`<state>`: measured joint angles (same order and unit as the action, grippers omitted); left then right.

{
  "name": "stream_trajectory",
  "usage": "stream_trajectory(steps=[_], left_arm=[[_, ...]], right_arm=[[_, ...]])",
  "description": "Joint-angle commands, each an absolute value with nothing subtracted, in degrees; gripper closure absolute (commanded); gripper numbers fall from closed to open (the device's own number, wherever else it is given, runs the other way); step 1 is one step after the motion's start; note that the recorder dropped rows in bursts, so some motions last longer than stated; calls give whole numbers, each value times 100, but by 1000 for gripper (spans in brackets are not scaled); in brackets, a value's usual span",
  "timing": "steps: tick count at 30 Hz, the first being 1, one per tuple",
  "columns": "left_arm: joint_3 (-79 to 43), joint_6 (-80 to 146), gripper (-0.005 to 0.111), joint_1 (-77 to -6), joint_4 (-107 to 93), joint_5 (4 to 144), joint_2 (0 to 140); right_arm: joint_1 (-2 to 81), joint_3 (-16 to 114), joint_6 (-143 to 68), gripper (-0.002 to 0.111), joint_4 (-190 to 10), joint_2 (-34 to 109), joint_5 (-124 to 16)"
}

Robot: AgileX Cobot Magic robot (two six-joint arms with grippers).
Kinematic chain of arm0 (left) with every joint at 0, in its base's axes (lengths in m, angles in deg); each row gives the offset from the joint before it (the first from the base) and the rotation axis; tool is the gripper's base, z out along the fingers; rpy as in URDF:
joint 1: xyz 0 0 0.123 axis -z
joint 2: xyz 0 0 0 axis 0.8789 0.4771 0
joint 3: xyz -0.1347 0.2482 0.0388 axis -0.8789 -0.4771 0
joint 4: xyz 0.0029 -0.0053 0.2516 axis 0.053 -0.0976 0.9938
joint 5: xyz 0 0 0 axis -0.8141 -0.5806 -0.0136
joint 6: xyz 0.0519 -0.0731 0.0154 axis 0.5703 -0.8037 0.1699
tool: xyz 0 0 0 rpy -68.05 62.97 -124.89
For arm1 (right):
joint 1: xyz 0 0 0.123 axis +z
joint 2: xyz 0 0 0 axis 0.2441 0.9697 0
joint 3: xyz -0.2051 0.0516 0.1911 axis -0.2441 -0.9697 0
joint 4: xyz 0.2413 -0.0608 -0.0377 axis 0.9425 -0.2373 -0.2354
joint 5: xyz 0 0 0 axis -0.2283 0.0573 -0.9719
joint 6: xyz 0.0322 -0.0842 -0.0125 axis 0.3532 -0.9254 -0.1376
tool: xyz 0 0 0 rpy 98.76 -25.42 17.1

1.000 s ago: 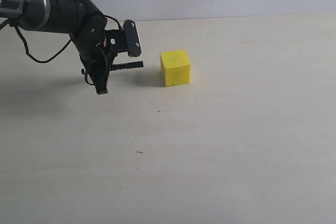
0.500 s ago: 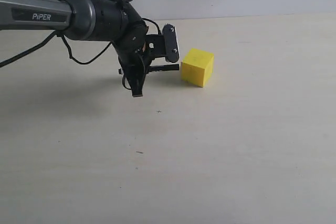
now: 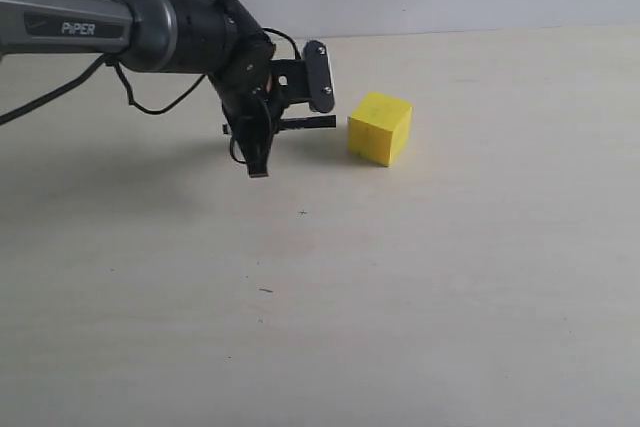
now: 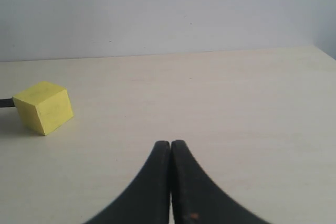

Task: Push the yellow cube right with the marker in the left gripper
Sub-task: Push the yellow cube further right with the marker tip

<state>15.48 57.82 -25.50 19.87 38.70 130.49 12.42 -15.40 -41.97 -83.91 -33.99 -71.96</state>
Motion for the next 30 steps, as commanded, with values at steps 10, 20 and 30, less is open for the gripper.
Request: stream_trajectory(steps=[10,20,30], left_arm=[[1749,5711,107,-2159,1716,3224,13119],[1966,5711,107,-1862,1350,4039,13261],[2145,5711,107,-1892,1326,3517,13336]], right_arm=[[1212,-1570,-4236,108,-8392,-3431,-7130],[1212,-1570,-4236,108,-8392,-3431,-7167],[1212,-1570,-4236,108,-8392,-3431,-7167]])
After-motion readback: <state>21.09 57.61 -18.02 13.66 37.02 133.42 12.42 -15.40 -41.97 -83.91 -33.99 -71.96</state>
